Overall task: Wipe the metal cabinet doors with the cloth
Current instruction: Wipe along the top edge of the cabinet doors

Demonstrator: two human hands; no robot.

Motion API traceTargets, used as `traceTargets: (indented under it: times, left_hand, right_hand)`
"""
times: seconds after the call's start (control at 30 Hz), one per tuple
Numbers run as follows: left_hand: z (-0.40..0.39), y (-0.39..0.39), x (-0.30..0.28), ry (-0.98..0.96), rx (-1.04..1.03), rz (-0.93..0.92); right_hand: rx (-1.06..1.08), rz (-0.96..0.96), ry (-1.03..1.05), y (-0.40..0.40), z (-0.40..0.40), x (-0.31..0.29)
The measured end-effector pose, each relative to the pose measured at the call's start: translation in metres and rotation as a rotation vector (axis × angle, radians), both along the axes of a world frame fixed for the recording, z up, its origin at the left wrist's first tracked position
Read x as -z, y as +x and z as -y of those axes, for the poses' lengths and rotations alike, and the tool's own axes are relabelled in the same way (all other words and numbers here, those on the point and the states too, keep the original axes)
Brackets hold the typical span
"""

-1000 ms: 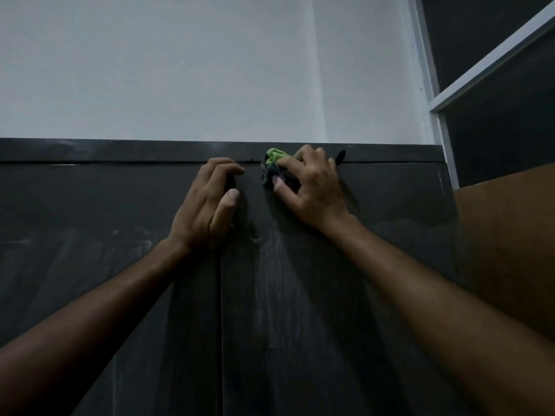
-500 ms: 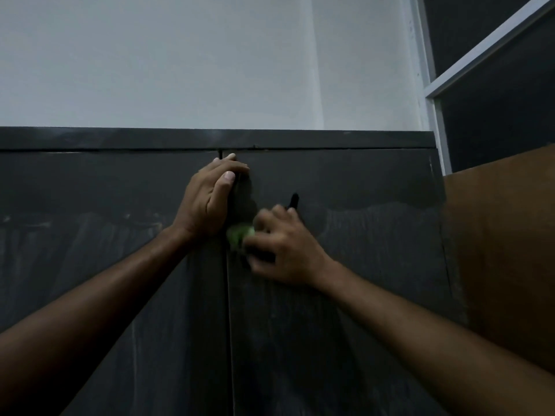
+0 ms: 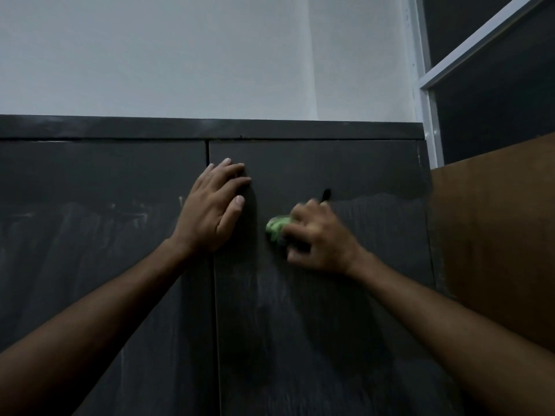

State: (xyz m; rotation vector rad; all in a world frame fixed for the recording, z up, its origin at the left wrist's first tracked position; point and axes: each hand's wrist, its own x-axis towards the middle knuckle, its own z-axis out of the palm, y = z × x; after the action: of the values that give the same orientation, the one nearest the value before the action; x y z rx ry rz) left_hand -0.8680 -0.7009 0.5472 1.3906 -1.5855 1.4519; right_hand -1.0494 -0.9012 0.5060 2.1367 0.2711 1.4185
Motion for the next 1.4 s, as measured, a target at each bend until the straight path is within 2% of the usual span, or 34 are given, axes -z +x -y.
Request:
traceTargets:
  times: [0.07,0.13,0.2,0.3,0.33,0.4,0.5,0.57,0.6,0.67,0.73,0.8,0.9,0.93,1.0,1.1,1.17,1.2,1.33,1.4]
  left_hand:
    - [0.001,0.002,0.002,0.030,-0.073,0.050]
    - [0.002,0.001,0.002,0.026,-0.118,0.068]
    - [0.001,0.001,0.003,0.027,-0.156,0.086]
    - [0.001,0.000,0.004,0.032,-0.198,0.106]
    - [0.001,-0.001,0.004,0.032,-0.210,0.110]
    - [0.001,-0.003,0.005,0.030,-0.250,0.114]
    - [0.003,-0.004,0.005,0.027,-0.295,0.123]
    - [0.004,-0.004,0.005,0.030,-0.311,0.107]
    - [0.004,-0.005,0.005,0.031,-0.319,0.098]
    - [0.008,-0.010,0.007,0.010,-0.337,0.084]
    - [0.015,-0.018,0.012,-0.041,-0.350,0.040]
    - [0.023,-0.027,0.017,-0.082,-0.347,-0.024]
    - [0.031,-0.027,0.023,-0.109,-0.349,-0.052]
    - [0.032,-0.024,0.025,-0.118,-0.363,-0.040]
    - [0.035,-0.020,0.028,-0.139,-0.384,-0.020]
    - [0.035,-0.019,0.028,-0.157,-0.375,-0.014]
    - [0.035,-0.019,0.029,-0.161,-0.377,-0.010]
    - [0.035,-0.019,0.029,-0.159,-0.383,-0.009]
    - [0.035,-0.019,0.029,-0.163,-0.385,-0.010]
    - [0.034,-0.019,0.030,-0.172,-0.384,-0.007]
  right_hand:
    - [0.013,0.255,0.278,-0.004,0.008,-0.025]
    - [-0.012,0.417,0.411,0.005,0.000,-0.029]
    - [-0.043,0.310,0.282,0.014,-0.007,-0.005]
    - [-0.059,-0.026,-0.121,-0.009,0.019,0.036]
    - [-0.043,-0.053,-0.149,-0.021,0.035,0.035]
    - [-0.004,0.098,-0.007,-0.038,0.063,0.016]
    - [0.027,0.480,0.445,-0.038,0.066,-0.025]
    - [-0.006,0.553,0.487,-0.023,0.047,-0.022]
    - [-0.029,0.474,0.396,-0.017,0.041,-0.007]
    - [-0.056,0.186,0.090,-0.023,0.046,0.032]
    - [-0.027,0.004,-0.060,-0.050,0.071,0.046]
    - [0.028,0.106,0.054,-0.071,0.100,0.029]
    - [0.076,0.468,0.473,-0.075,0.109,-0.015]
    - [0.065,0.536,0.542,-0.067,0.102,-0.020]
    - [0.016,0.495,0.447,-0.051,0.087,-0.007]
    - [-0.020,0.108,0.006,-0.062,0.098,0.043]
    - [0.017,0.023,-0.051,-0.085,0.128,0.042]
    - [0.037,0.089,0.026,-0.094,0.140,0.034]
    - [0.043,0.558,0.556,-0.090,0.141,-0.009]
    - [0.038,0.571,0.550,-0.076,0.122,-0.002]
